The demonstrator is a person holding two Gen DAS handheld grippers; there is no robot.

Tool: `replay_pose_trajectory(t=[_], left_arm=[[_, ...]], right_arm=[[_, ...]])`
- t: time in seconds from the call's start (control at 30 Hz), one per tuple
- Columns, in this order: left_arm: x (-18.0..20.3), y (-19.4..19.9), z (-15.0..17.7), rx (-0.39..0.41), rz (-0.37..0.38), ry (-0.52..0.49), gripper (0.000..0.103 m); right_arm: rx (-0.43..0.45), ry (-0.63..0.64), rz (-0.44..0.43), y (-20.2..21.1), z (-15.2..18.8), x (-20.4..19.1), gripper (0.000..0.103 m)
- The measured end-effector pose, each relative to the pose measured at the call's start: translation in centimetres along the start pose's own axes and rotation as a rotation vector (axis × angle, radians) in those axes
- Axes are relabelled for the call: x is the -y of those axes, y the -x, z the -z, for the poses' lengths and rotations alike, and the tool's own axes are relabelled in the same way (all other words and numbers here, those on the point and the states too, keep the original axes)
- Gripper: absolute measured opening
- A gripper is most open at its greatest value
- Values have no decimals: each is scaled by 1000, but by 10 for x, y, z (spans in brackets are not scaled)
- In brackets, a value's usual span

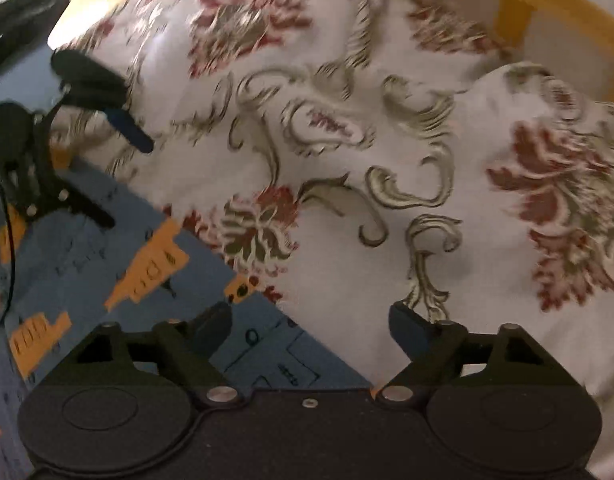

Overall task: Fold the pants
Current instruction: 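Move both tools down to the pant legs' hems and close both grippers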

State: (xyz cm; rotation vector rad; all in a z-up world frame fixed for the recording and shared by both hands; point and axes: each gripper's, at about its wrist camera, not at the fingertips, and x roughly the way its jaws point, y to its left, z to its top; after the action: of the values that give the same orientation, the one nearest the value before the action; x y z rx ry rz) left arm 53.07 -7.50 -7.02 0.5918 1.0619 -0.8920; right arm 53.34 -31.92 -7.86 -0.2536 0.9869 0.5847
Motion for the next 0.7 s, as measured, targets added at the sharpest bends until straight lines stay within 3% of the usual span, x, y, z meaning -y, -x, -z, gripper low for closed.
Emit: replay_pose_trajectory(t=[0.1,0.2,0.27,0.33,0.4,0.5,0.7], left_arm=[[-1,-10,0,-78,-9,-33,59],[-1,-11,2,-92,-14,-47,55],[0,-10,3,-94,-17,-56,51],[3,-9,3,-97,-34,-74,37],[4,-7,2,-97,-72,-70,20],[9,-1,4,-104,-101,-64,8],[26,7,3,-73,-185,-55,0]], right_arm=[[-31,-22,-18,-7,3,10,82],[-55,-30,-32,-9,9,15,76],[-55,-38,-49,-7,10,17,67],[-61,-23,-54,-4,11,15,36],[-70,10,-67,0,12,9,12],[-74,45,-68,3,16,-1,8],[-15,110,30,14,26,-20,0]])
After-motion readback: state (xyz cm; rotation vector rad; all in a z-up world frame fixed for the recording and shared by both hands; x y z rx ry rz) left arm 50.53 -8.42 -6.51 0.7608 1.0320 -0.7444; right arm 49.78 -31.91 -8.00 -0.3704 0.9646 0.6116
